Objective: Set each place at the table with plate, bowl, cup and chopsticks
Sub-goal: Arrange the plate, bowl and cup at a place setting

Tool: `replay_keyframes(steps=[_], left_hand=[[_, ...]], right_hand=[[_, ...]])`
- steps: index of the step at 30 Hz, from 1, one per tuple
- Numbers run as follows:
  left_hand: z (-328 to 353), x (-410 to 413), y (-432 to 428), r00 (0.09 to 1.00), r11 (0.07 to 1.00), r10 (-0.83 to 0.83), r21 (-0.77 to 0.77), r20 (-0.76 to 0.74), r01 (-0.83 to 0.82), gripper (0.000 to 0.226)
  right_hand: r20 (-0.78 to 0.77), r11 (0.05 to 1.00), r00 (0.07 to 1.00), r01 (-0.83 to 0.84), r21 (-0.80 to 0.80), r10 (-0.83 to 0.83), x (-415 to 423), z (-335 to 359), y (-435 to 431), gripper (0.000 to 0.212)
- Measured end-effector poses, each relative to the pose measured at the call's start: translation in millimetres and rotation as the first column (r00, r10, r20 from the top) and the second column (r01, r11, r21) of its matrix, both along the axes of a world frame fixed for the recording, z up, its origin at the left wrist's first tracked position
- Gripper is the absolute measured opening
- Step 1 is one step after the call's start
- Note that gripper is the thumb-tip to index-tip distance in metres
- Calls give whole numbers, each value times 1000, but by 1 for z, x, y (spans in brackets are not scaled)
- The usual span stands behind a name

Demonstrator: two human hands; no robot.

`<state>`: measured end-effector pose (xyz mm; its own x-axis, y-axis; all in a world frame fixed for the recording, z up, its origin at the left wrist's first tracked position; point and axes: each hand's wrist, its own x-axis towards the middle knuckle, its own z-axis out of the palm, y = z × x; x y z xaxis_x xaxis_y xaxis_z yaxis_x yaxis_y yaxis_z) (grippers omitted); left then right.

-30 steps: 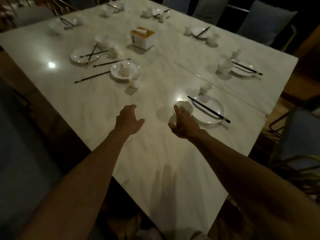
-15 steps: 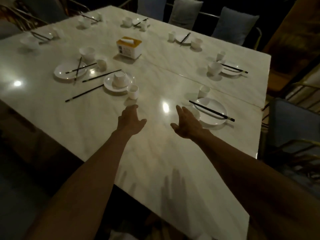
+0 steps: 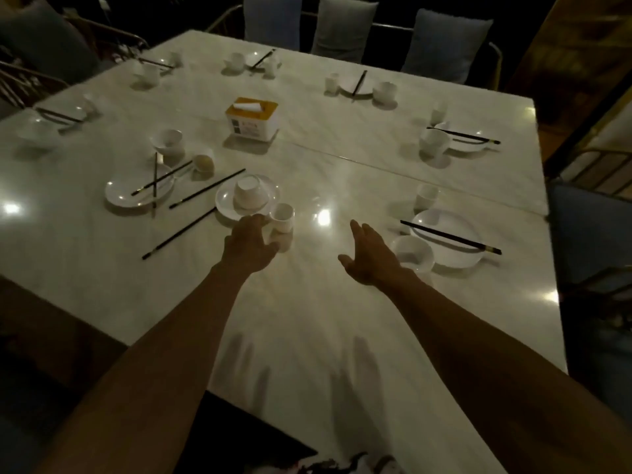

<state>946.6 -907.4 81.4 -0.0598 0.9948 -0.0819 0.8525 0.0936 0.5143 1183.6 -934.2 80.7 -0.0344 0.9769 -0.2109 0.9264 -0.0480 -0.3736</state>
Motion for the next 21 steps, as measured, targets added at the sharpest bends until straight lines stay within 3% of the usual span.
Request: replay_keyframes(steps=[10, 15, 21], left_hand=[[-33, -52, 69, 999, 996, 42, -79, -33, -44, 75], [-64, -93, 135, 999, 996, 40, -83, 1, -40, 54], [-104, -146, 194, 954, 964, -265, -22, -138, 264, 50]], right_hand=[[-89, 993, 996, 10, -121, -21, -60, -39, 68, 85], [-100, 979, 986, 117, -168, -135, -93, -71, 100, 88], [-221, 913, 895, 341, -222, -388, -151, -100, 136, 111]])
